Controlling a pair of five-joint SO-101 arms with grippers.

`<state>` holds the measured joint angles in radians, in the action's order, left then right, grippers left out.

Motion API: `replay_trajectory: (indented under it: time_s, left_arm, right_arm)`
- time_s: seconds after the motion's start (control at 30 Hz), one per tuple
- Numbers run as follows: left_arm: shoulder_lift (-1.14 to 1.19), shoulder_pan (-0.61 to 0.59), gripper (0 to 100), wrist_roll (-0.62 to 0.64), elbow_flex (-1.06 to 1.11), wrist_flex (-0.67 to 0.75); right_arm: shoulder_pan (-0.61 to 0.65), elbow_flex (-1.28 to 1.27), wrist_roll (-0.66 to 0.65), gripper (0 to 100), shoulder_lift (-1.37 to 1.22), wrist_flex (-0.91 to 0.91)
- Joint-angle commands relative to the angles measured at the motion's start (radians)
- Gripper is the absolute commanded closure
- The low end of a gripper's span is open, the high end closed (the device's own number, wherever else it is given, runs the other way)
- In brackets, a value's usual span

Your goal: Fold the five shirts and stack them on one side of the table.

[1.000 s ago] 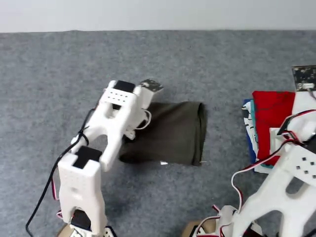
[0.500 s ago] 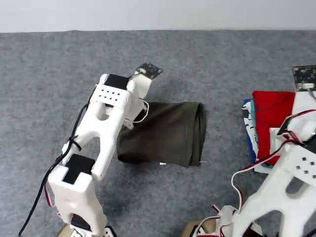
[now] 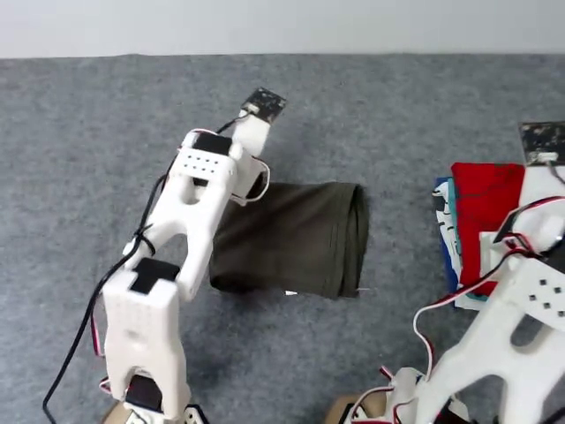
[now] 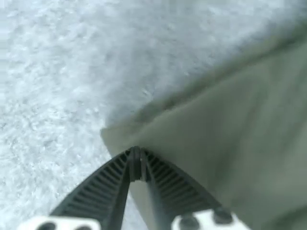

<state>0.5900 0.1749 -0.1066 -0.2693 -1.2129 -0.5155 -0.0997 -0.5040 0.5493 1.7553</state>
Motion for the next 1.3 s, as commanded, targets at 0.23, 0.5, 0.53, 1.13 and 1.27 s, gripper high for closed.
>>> replay_trajectory:
  time_s: [0.23, 0.5, 0.53, 1.13, 1.27]
  left_arm:
    - [0.361, -0.072, 100, 0.020, -0.596, -0.285]
    - [0.554, -0.069, 100, 0.023, -1.055, -0.500]
    - [0.557, -0.064, 100, 0.023, -1.118, -0.540]
    - [-0.160, -0.253, 100, 0.021, -0.529, -0.543]
    - [-0.388, -0.353, 100, 0.020, -0.271, -0.542]
  right_arm:
    - [-0.007, 0.008, -0.006, 98.7, 0.031, 0.038]
    - [-0.007, 0.008, -0.006, 98.7, 0.033, 0.038]
    - [-0.007, 0.008, -0.006, 98.7, 0.033, 0.038]
    - [0.556, -0.112, 0.330, 98.7, 0.021, 0.038]
    - [0.768, -0.203, 0.410, 98.8, 0.019, -0.008]
